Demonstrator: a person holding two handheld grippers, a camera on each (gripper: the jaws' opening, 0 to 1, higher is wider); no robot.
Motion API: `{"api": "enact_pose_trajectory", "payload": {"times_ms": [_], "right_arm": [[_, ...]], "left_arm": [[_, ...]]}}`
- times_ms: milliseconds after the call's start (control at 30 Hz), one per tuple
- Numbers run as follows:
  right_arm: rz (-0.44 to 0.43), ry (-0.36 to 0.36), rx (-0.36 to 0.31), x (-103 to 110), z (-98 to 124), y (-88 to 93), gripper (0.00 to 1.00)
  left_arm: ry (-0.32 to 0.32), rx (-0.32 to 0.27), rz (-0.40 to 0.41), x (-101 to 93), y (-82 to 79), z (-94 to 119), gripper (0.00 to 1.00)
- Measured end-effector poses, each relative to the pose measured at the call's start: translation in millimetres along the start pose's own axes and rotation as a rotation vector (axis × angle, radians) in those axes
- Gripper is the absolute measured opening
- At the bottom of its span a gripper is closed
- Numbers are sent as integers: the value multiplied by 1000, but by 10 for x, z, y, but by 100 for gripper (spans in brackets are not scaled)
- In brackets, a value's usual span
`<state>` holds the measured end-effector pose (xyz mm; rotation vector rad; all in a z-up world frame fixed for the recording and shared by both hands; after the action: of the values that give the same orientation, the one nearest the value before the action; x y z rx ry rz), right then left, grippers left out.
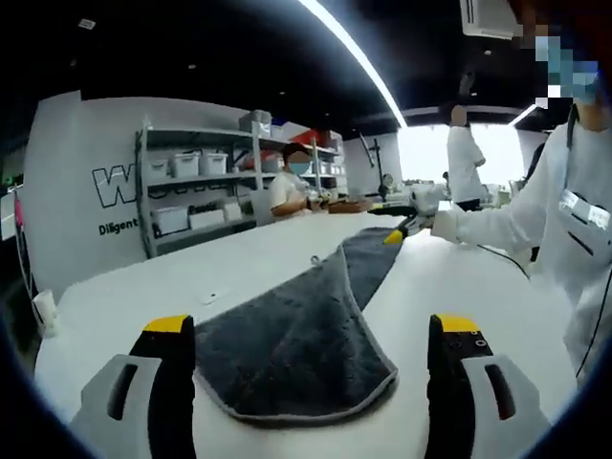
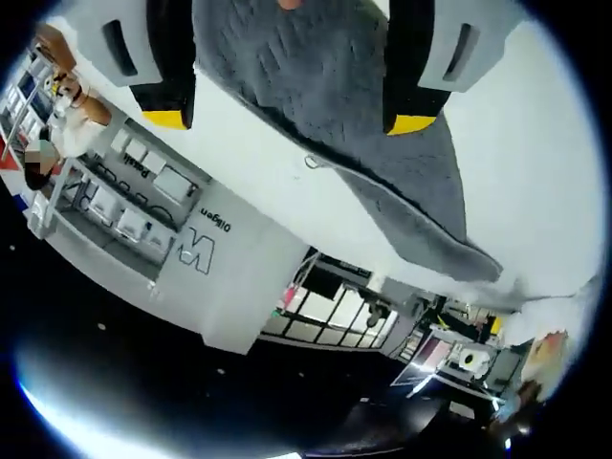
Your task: Open the folded towel by lifting each exposed corner and separating the folded layers until the towel lies flat within the target outline without major curled edges
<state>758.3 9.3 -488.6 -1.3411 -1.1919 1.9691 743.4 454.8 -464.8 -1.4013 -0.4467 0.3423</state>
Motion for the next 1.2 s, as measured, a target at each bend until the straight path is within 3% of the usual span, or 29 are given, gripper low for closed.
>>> {"api": "enact_pose_trajectory", "payload": {"times_ms": [200,300,667,767,967,1033,1100,1200], "right_arm": [[103,17,61,-15,-453,22,77],[148,-8,84,46,-606,51,74],[244,-12,102,129,-901,76,63],[284,-43,89,182,-962,61,55],[385,-126,64,335,-994,50,25],[394,-165,54,396,-982,54,13],[397,-249,30,559,-899,46,0],[412,-240,37,554,-862,69,0]], "left_arm": [[-4,-3,1,0,-2,1,99],[-6,-6,1,14,-11,2,99],[-4,-14,-1,16,-35,-2,99],[-4,-13,1,10,-31,-6,99],[-8,-17,6,8,-31,-3,99],[-8,-16,7,9,-28,-4,99],[-7,-17,7,4,-27,-8,99],[-7,-13,9,0,-14,-14,99]]}}
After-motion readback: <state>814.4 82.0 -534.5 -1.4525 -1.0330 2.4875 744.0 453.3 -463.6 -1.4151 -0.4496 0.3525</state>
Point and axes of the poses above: the point that each gripper's makers call its tool centre point, and the gripper's own axes: z roughly backward along the fingers, x roughly to its left, y roughly out of its underside, the point moved 2 cm from there along z, roughly backward along the fingers, and after that the axes turned 3 degrees about -x, right-handed, at the moved point
